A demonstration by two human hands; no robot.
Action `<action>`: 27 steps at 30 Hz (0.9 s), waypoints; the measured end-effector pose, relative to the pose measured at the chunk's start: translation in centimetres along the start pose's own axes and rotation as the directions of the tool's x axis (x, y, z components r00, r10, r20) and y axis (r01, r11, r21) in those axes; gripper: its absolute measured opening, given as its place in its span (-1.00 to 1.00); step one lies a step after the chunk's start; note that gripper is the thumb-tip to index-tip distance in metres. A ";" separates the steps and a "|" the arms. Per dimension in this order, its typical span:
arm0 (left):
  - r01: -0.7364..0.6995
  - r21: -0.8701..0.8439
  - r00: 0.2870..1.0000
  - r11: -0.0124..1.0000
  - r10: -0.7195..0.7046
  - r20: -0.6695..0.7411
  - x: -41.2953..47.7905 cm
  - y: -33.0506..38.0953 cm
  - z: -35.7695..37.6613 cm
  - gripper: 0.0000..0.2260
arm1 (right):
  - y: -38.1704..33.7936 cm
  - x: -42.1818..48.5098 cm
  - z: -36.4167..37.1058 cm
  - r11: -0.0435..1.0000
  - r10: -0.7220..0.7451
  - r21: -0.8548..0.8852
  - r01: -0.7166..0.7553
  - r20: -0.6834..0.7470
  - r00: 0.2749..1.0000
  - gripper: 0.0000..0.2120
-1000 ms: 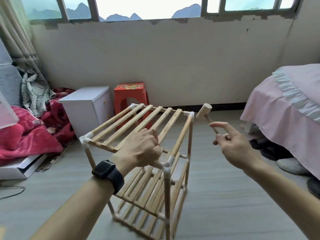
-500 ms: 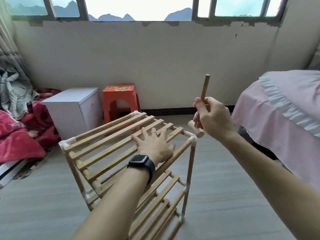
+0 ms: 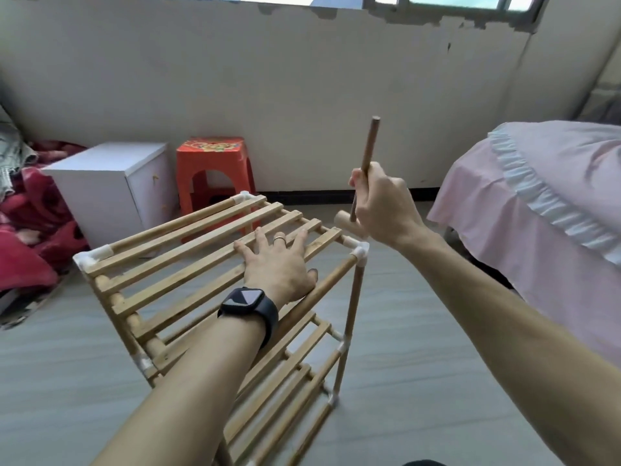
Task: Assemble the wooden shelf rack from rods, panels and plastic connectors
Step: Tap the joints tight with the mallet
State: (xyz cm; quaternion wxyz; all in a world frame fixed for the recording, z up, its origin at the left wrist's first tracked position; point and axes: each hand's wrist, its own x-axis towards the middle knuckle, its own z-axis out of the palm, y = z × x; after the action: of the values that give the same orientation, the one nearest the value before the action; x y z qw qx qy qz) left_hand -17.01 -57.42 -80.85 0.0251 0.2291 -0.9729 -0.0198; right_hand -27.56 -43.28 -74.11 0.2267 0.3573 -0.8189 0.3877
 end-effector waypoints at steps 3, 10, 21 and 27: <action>-0.006 -0.006 1.000 1.000 0.006 -0.008 -0.2 0.0 -0.1 -0.28 | 0.0 -0.4 0.3 1.000 -0.008 -0.008 0.008 -0.117 0.993 -0.70; -0.010 0.009 1.000 1.000 0.010 -0.014 0.2 -0.2 0.3 -0.32 | -0.1 -0.5 -0.7 1.000 0.013 0.020 -0.009 -0.201 0.979 -0.61; -0.380 0.148 0.896 0.913 0.403 -0.188 0.3 -7.4 -0.9 -0.36 | 1.3 -3.1 -1.0 0.840 0.359 0.452 -0.301 -0.046 0.932 -0.71; -0.223 0.022 0.943 0.975 0.221 -0.247 -1.3 -14.8 -1.4 -0.31 | 2.2 -4.7 0.7 0.789 0.381 0.497 -0.361 0.066 0.922 -0.61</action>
State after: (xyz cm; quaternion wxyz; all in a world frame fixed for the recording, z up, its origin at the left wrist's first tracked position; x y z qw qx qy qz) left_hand -9.18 -70.08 -80.20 0.1492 0.1186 -0.9816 0.0087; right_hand -26.34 -40.96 -78.62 0.0610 0.2287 -0.7398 0.6298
